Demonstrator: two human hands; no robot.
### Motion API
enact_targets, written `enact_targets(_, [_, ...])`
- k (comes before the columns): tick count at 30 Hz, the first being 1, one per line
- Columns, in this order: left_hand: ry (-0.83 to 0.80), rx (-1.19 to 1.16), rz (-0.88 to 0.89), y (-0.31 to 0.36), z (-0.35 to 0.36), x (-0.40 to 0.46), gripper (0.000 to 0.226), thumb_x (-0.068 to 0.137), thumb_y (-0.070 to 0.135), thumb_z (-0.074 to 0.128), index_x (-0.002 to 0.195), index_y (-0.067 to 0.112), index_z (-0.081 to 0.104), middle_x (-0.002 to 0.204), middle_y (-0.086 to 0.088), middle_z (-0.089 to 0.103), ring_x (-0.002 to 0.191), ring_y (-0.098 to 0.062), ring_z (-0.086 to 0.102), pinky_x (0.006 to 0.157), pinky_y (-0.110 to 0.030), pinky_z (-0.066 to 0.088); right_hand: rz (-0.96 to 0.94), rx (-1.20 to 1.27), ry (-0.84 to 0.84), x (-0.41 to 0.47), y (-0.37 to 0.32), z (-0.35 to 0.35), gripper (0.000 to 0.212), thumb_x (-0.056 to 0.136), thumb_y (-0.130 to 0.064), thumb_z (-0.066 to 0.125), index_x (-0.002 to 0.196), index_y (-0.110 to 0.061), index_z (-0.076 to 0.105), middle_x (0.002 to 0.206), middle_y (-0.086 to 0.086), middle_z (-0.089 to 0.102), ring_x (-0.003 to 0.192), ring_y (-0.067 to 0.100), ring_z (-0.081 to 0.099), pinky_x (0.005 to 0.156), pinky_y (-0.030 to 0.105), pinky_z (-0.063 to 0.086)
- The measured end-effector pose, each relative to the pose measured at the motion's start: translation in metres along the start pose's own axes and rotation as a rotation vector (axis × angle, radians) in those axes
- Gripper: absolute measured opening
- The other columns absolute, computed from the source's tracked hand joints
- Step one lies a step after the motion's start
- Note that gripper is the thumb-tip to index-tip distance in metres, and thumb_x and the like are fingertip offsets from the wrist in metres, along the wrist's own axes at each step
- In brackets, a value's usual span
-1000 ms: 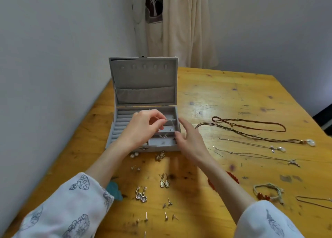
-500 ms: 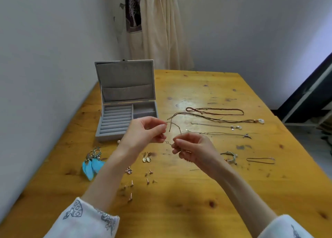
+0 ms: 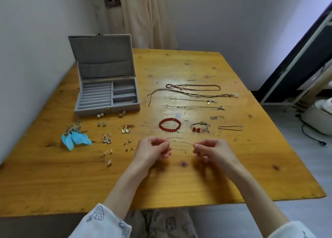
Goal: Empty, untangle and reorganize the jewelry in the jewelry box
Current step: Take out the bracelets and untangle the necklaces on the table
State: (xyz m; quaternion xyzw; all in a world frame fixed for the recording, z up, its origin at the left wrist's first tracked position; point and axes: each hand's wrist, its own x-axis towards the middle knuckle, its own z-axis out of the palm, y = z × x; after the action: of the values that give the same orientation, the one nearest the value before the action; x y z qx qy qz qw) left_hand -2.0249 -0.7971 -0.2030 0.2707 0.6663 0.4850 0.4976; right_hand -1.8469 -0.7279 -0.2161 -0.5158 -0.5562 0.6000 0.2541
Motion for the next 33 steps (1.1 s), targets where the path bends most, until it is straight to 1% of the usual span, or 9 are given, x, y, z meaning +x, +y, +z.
enact_targets(4, [0.130,0.508,0.298,-0.014,0.018,0.000,0.006,0.082,0.015,0.064,0.081,0.019,0.068,0.067,0.013,0.065,0.064,0.003,0.062,0.059,-0.007,0.046,-0.250,-0.582,0.147,0.001,0.006,-0.006,0.006,0.083,-0.017,0.065,0.080,-0.016,0.070,0.073,-0.009,0.064,0.068,0.004,0.058,0.063,0.012,0.040])
enact_targets(7, [0.138,0.739,0.476,-0.023,0.025,0.005,0.009,0.084,0.019,0.062,0.086,0.021,0.070,0.076,0.016,0.059,0.084,-0.006,0.053,0.078,-0.021,0.042,-0.327,-0.682,0.187,0.003,0.008,-0.008,0.009,0.085,-0.018,0.062,0.088,-0.013,0.069,0.082,-0.007,0.058,0.075,0.006,0.053,0.063,0.004,0.034])
enact_targets(9, [0.179,0.817,0.496,-0.029,0.025,0.010,0.008,0.085,0.025,0.060,0.085,0.023,0.068,0.084,0.014,0.055,0.091,-0.007,0.042,0.081,-0.025,0.032,-0.333,-0.690,0.203,0.005,0.011,-0.009,0.010,0.085,-0.018,0.062,0.089,-0.011,0.068,0.086,-0.004,0.055,0.078,0.009,0.051,0.065,0.006,0.034])
enact_targets(12, [0.240,0.884,0.518,-0.037,0.026,0.015,0.006,0.085,0.029,0.059,0.083,0.025,0.063,0.085,0.013,0.048,0.090,-0.007,0.037,0.077,-0.023,0.023,-0.348,-0.717,0.205,0.008,0.016,-0.007,0.010,0.086,-0.019,0.061,0.090,-0.012,0.067,0.090,0.000,0.058,0.082,0.011,0.052,0.076,0.019,0.040])
enact_targets(16, [0.280,0.911,0.548,-0.042,0.027,0.015,0.009,0.083,0.033,0.060,0.087,0.025,0.061,0.086,0.014,0.046,0.089,-0.006,0.035,0.073,-0.022,0.020,-0.377,-0.735,0.266,0.011,0.023,-0.002,0.009,0.086,-0.022,0.060,0.089,-0.015,0.066,0.091,-0.002,0.060,0.082,0.013,0.053,0.076,0.029,0.046])
enact_targets(21, [0.239,0.886,0.594,-0.044,0.020,0.014,0.027,0.086,0.039,0.057,0.110,0.028,0.061,0.092,0.013,0.044,0.094,-0.007,0.039,0.072,-0.020,0.019,-0.479,-0.687,0.347,0.008,0.032,0.001,0.013,0.087,-0.018,0.058,0.096,-0.014,0.068,0.088,-0.003,0.056,0.075,0.010,0.050,0.067,0.022,0.037])
enact_targets(25, [0.138,1.042,0.594,-0.046,0.018,0.011,0.056,0.078,0.057,0.055,0.131,0.040,0.043,0.104,0.009,0.040,0.102,-0.009,0.032,0.081,-0.022,0.019,-0.534,-0.752,0.265,0.003,0.035,-0.002,0.027,0.083,-0.010,0.058,0.109,-0.013,0.065,0.093,0.001,0.053,0.089,0.015,0.051,0.075,0.022,0.037])
enact_targets(28, [0.132,1.115,0.599,-0.046,0.019,0.011,0.060,0.076,0.063,0.052,0.131,0.043,0.041,0.109,0.007,0.038,0.105,-0.011,0.030,0.083,-0.024,0.020,-0.566,-0.832,0.221,-0.001,0.037,-0.001,0.031,0.081,-0.019,0.065,0.111,-0.014,0.065,0.099,0.005,0.055,0.096,0.018,0.050,0.079,0.026,0.041])
enact_targets(33, [0.178,1.028,0.624,-0.048,0.019,0.011,0.046,0.076,0.055,0.060,0.118,0.037,0.056,0.103,0.008,0.041,0.103,-0.011,0.034,0.082,-0.022,0.023,-0.579,-0.789,0.270,0.000,0.036,-0.002,0.019,0.080,-0.022,0.069,0.098,-0.015,0.070,0.092,0.006,0.055,0.088,0.018,0.051,0.073,0.024,0.040])
